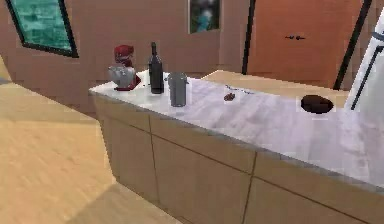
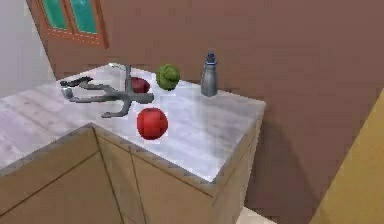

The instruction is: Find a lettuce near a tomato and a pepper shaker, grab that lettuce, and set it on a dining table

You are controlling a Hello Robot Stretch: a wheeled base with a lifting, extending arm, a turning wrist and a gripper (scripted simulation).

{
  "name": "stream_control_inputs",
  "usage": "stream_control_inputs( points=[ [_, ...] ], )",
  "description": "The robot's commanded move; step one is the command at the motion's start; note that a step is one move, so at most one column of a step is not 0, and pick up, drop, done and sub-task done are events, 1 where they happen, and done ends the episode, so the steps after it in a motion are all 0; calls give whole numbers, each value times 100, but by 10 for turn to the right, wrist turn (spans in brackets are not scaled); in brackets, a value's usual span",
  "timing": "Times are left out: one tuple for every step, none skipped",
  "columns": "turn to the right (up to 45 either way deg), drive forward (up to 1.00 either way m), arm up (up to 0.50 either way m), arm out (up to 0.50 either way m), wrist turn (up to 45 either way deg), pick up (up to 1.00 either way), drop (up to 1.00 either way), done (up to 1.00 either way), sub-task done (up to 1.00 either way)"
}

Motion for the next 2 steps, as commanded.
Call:
stream_control_inputs(
  points=[
    [450, 0, 0, 0, 0, 0, 0, 0, 0],
    [450, 0, 0, 0, 0, 0, 0, 0, 0]
  ],
)
